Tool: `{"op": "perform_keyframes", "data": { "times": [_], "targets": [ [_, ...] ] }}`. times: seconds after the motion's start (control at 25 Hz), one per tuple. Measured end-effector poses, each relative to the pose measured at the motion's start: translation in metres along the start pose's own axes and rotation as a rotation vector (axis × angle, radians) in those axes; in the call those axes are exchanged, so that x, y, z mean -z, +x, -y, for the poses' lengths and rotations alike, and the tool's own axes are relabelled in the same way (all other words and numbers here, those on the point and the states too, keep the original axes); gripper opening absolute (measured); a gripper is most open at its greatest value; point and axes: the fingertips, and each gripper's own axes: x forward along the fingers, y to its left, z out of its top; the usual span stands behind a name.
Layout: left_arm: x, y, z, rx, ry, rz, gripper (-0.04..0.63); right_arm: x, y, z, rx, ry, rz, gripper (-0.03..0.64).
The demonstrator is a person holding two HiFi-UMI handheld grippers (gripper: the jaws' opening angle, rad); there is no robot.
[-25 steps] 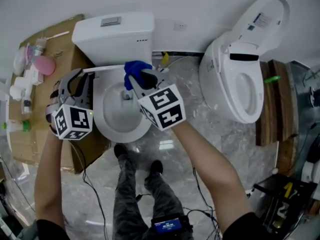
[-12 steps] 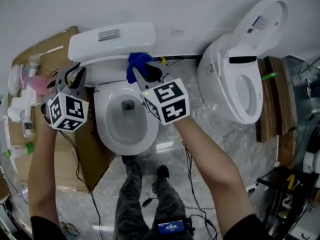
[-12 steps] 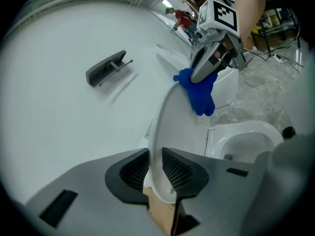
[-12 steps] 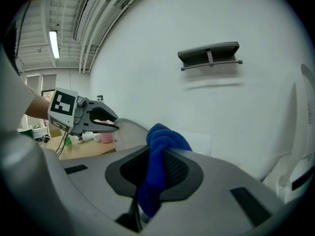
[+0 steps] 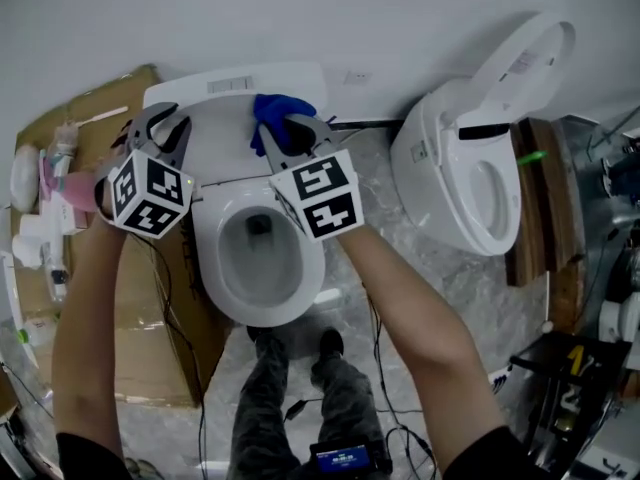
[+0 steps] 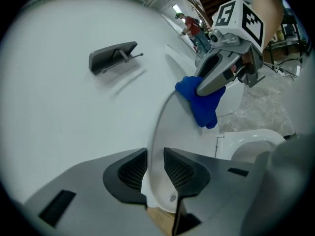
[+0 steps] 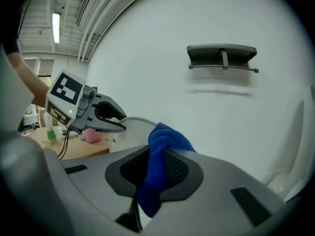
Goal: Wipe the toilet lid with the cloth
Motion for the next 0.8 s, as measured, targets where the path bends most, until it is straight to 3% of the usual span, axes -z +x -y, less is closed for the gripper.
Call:
{"op": "perform_keyframes", "data": {
  "times": [0.2,0.4,0.56,0.68,0.8],
  "targets": [
    [-0.004,0.006,-0.005,-0.015,-0.021,0.025,0.095,-0.013,0.022,0.005,-0.010,-0.015,0.000,0.057],
    [-0.002,0.007,-0.010,-0.077,-0.035,0.018,0.101,-0.014,0.030,0.002,-0.045,-0.087,-0.016,0.057],
    [0.010,-0.010,-0.019,-0.162,-0.118,0.006,0.101,-0.019,0.037,-0.011,-0.092,-0.172,-0.011,0.057],
    [0.021,-0.025,-0.012,-0.174,-0.172,-0.004,0.101,-0.023,0.045,-0.025,-0.119,-0.182,0.006,0.057],
    [0.032,-0.037,0.007,-0.162,-0.273,-0.010,0.101,-0.024,0.055,-0.043,-0.149,-0.183,0.014,0.057]
  ]
}}
